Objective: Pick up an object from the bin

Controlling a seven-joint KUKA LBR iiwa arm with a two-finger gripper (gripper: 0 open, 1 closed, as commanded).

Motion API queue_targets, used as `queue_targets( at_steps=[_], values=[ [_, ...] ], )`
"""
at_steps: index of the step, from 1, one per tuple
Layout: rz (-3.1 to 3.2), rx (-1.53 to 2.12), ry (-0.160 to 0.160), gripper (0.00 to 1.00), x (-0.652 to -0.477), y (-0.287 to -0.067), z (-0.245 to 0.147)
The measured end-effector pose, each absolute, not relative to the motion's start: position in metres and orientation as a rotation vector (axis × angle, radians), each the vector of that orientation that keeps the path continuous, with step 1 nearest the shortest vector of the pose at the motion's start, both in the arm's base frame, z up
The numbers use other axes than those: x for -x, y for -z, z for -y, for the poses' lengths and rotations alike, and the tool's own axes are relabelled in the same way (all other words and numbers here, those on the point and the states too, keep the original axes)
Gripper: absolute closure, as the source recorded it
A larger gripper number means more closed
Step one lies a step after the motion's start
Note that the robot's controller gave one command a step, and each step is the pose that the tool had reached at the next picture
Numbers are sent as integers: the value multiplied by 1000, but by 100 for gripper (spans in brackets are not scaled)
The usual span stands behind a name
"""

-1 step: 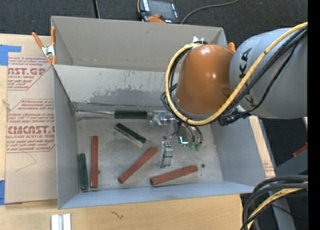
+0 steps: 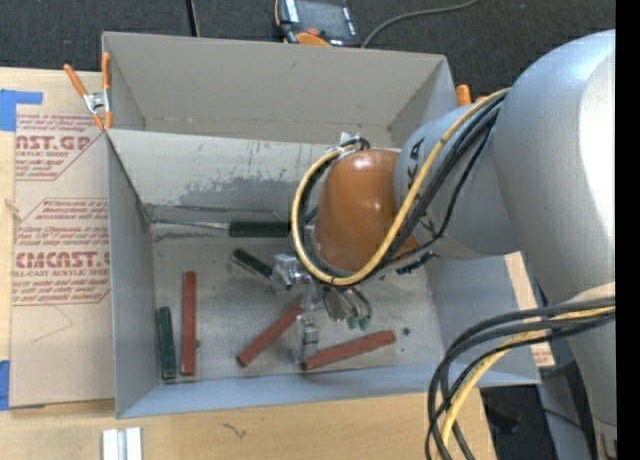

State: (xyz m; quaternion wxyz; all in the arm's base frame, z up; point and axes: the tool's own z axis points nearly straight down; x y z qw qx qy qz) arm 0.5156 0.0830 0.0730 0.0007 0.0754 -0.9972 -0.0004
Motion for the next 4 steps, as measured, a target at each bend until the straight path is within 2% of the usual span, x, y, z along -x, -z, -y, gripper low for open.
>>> queue_targets(
  at_steps=[1,2,3,4],
  values=[
    [3148,-32,7,0,-492,-176,-138],
    [3120,-392,1,0,-489,-68,-100],
    [3117,-392,2,100,-488,-70,-101],
    [3120,-440,1,100,-510,-210,-102]
  ],
)
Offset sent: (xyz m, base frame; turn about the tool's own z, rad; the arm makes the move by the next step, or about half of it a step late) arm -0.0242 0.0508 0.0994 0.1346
